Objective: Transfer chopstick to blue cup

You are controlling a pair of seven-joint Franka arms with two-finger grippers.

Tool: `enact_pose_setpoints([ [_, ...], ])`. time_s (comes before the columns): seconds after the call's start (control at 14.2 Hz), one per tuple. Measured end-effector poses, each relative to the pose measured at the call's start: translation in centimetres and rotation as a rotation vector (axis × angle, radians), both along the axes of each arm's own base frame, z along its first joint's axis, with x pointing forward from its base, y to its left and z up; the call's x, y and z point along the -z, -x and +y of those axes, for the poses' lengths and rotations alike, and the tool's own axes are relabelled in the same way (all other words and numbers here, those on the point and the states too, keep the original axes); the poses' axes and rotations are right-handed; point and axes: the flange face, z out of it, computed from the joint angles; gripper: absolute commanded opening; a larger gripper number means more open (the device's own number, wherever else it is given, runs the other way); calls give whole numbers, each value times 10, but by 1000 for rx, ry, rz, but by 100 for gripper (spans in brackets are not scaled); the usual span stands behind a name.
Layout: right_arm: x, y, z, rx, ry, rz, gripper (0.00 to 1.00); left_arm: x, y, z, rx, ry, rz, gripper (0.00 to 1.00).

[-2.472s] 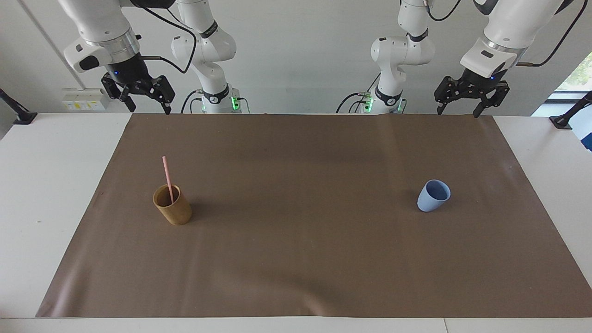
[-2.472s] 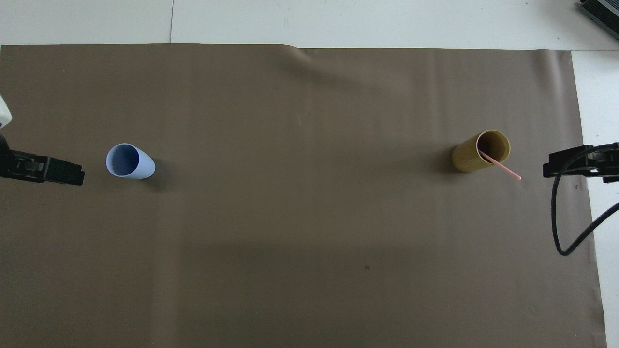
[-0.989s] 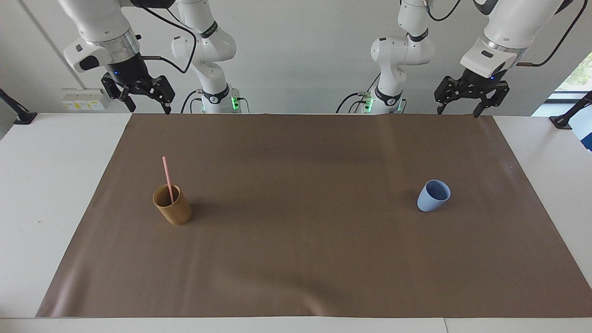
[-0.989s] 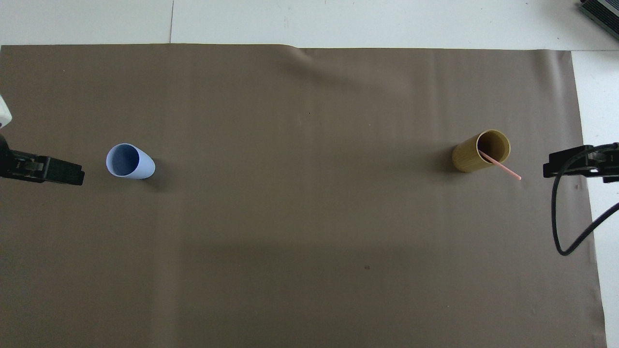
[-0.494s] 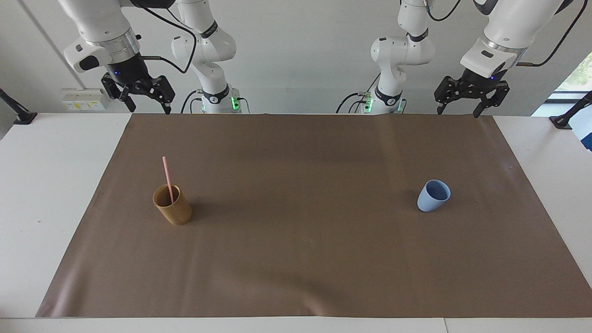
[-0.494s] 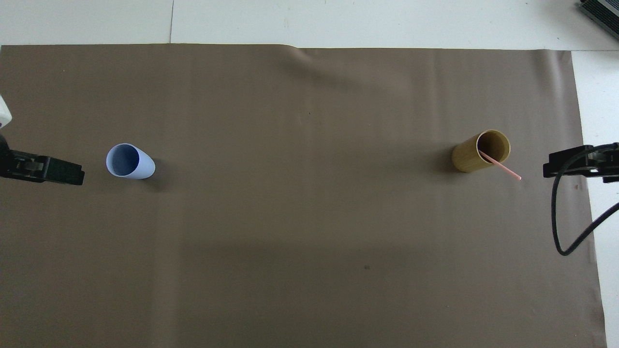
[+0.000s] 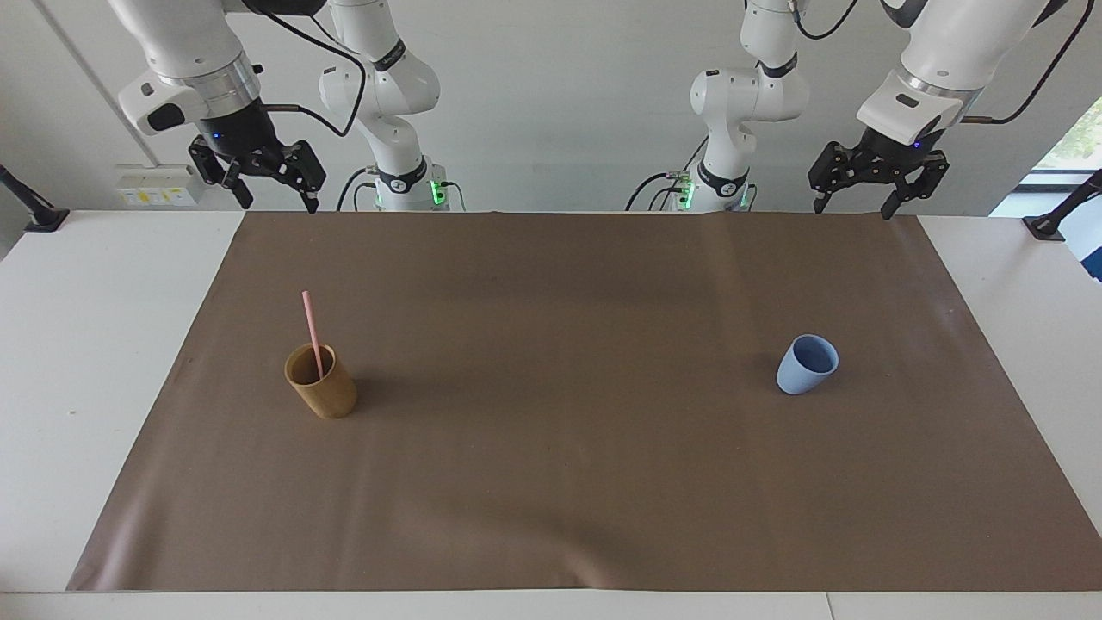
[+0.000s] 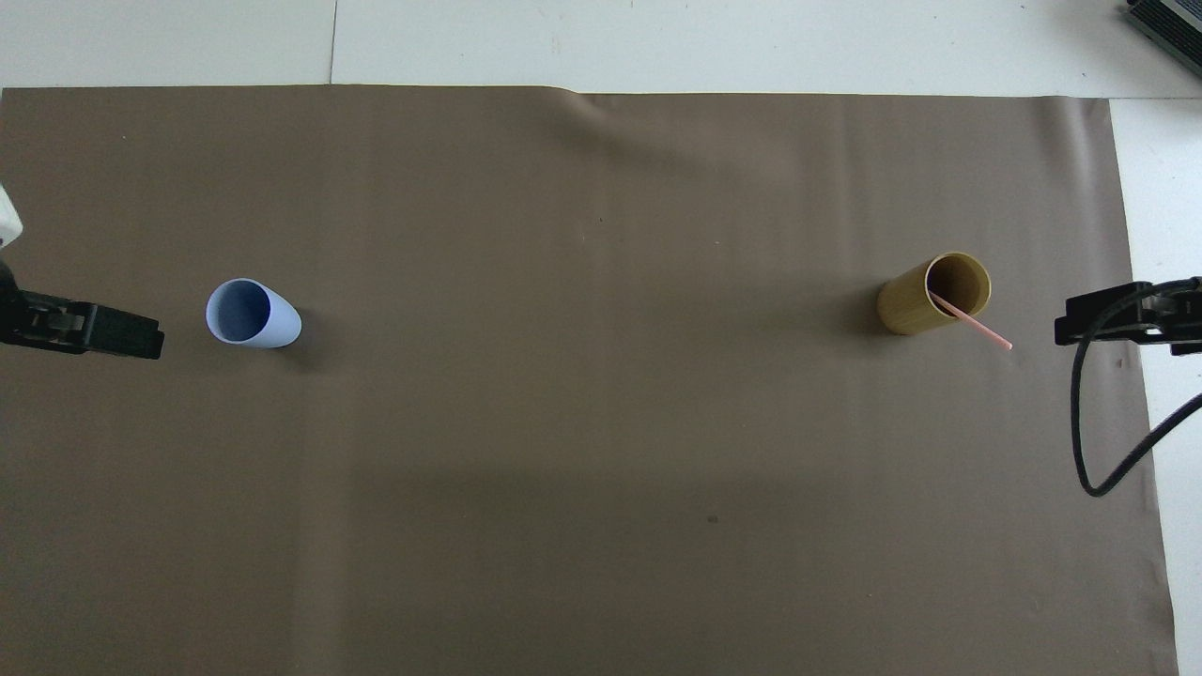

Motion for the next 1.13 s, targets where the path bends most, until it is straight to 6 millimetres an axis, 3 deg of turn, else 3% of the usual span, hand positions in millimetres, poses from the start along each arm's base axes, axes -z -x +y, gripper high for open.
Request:
enact_pose_setpoints([
  [0.64, 0, 0, 0, 0, 0, 0, 100, -4, -6, 0, -1, 7, -52, 100],
  [0.78, 0, 0, 0, 0, 0, 0, 100, -1, -13, 12, -26, 10, -87, 100],
  [0.92, 0, 0, 0, 0, 0, 0, 100, 16, -26, 39, -75, 10, -110, 100],
  [1.13, 0, 0, 0, 0, 0, 0, 100, 62, -57, 65, -121, 9, -122, 100],
])
